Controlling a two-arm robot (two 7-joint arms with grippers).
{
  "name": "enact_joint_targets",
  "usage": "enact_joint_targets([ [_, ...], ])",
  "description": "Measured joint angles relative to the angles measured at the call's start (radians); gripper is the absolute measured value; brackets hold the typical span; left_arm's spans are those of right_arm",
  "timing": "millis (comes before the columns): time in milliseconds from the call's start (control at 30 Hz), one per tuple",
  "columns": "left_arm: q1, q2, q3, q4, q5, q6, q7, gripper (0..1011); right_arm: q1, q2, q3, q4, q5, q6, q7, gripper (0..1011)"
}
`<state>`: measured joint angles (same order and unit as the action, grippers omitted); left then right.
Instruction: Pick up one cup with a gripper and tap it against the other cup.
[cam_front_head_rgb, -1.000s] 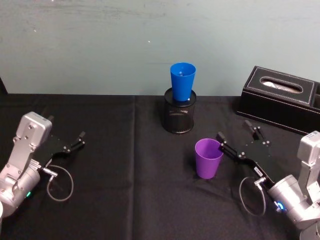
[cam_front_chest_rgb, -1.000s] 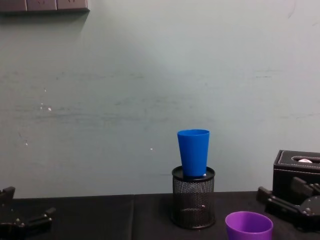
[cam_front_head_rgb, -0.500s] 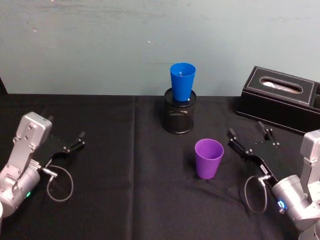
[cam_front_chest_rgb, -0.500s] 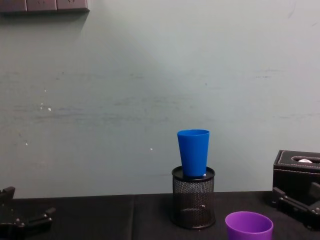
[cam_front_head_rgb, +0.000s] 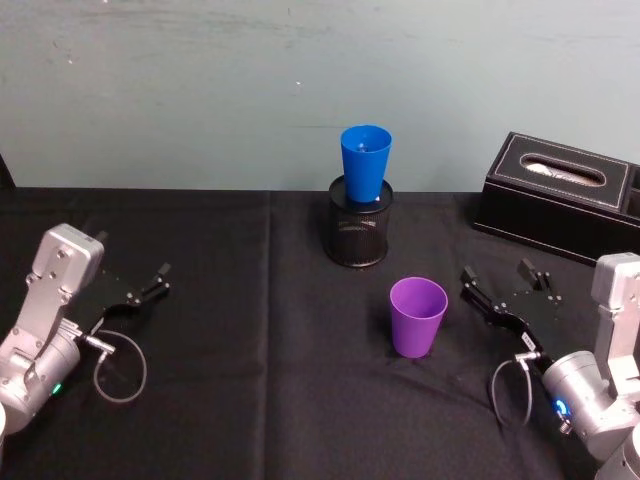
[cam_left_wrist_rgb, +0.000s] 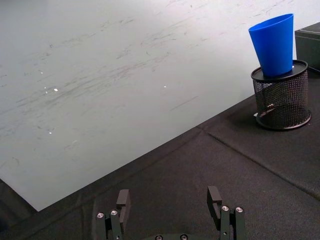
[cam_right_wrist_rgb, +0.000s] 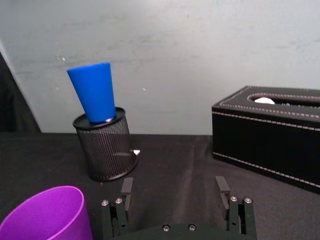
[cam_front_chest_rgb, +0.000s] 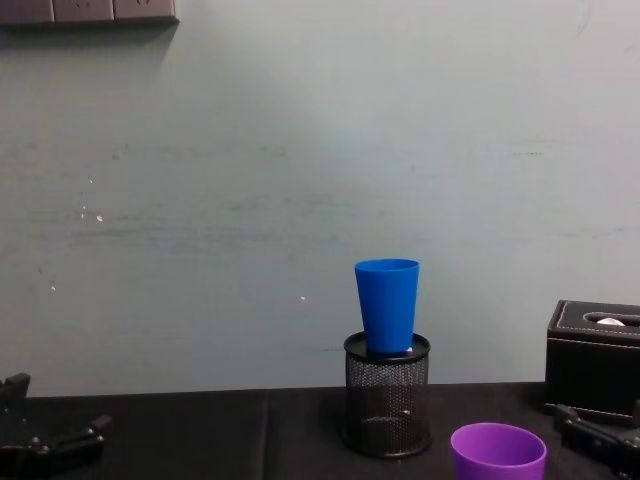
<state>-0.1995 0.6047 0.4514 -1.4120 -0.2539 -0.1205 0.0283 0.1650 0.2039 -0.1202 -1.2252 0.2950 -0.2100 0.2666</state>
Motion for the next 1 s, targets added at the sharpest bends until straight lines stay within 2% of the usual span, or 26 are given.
enact_joint_targets([
  [300,0.000,0.000,0.000,0.000,0.000,0.000,0.000,1011,0.005,-0.009,0.006,-0.006,-0.023,0.088,-0.035,1003],
  [500,0.000,0.000,0.000,0.000,0.000,0.000,0.000,1011,0.009,-0.015,0.010,-0.007,-0.033,0.125,-0.050,1003],
  [1000,0.000,0.000,0.000,0.000,0.000,0.000,0.000,1011,0.011,-0.020,0.015,-0.004,-0.027,0.130,-0.043,1003],
])
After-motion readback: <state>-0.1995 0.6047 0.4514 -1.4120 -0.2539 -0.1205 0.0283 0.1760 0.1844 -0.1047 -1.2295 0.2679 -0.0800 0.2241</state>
